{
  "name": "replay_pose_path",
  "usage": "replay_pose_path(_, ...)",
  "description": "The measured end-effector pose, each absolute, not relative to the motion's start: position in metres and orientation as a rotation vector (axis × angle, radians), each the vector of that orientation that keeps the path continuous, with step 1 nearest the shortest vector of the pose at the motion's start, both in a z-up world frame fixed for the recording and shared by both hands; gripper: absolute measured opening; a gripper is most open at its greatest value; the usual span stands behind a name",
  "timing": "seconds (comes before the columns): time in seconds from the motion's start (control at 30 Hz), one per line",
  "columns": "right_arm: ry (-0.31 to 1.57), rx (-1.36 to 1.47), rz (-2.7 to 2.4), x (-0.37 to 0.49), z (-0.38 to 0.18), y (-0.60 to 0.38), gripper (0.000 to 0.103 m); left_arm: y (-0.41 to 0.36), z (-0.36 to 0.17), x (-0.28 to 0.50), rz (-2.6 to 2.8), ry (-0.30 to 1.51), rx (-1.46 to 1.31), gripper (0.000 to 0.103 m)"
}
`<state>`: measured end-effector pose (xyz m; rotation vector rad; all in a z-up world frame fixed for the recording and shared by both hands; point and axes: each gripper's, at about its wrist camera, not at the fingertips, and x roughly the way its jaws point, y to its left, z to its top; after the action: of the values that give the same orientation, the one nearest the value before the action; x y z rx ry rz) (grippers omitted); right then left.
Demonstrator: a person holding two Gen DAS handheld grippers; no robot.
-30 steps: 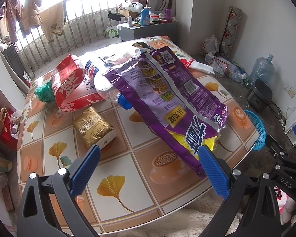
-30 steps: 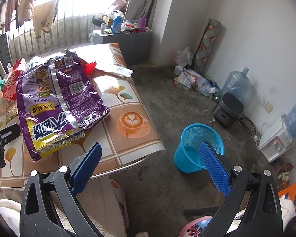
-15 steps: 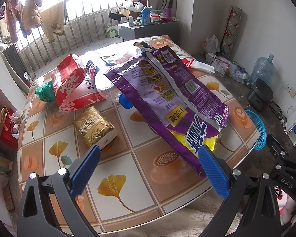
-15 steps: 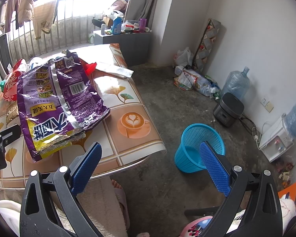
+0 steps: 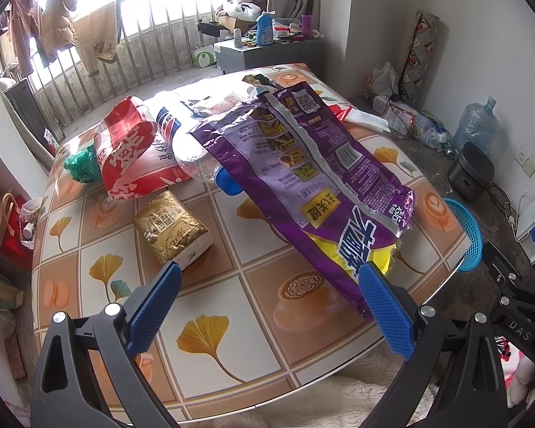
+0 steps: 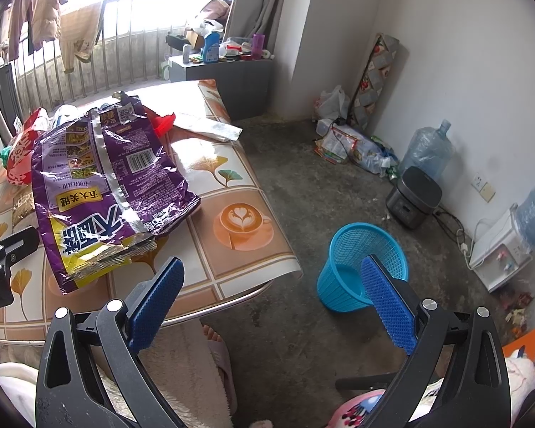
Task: Collect trash
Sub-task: 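Move both grippers toward the purple snack bag on the table, then grasp the purple snack bag with the left gripper and lift it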
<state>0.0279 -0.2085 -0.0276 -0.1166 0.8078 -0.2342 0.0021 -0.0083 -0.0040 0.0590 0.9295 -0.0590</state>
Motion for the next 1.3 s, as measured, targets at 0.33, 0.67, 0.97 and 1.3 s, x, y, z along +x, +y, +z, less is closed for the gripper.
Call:
replay_pose_path(0.33, 0.791, -0.102, -0.23, 0.033, -0.02, -0.2, 0.095, 0.012, -0.007, 0.005, -0.055, 0.93, 0.021, 0.097)
replay_pose_path(0.67, 0.784, -0.06, -0.117, 0.068, -0.014, -0.176, 0.095, 0.069, -0.003, 0.01, -0.128, 0.793, -0.143, 0.097)
replay_pose_path(0.97, 0.833, 0.061, -0.013, 0.111, -0.022, -0.174, 0.095, 0.073, 0.004, 0.02, -0.397, 0.713, -0.262, 0.089)
replay_pose_path(1.3, 0.824, 0.195, 0.024, 0.143, -0.042, -0.184, 0.075, 0.062, -0.016, 0.067, -0.517, 0.89, -0.382, 0.059)
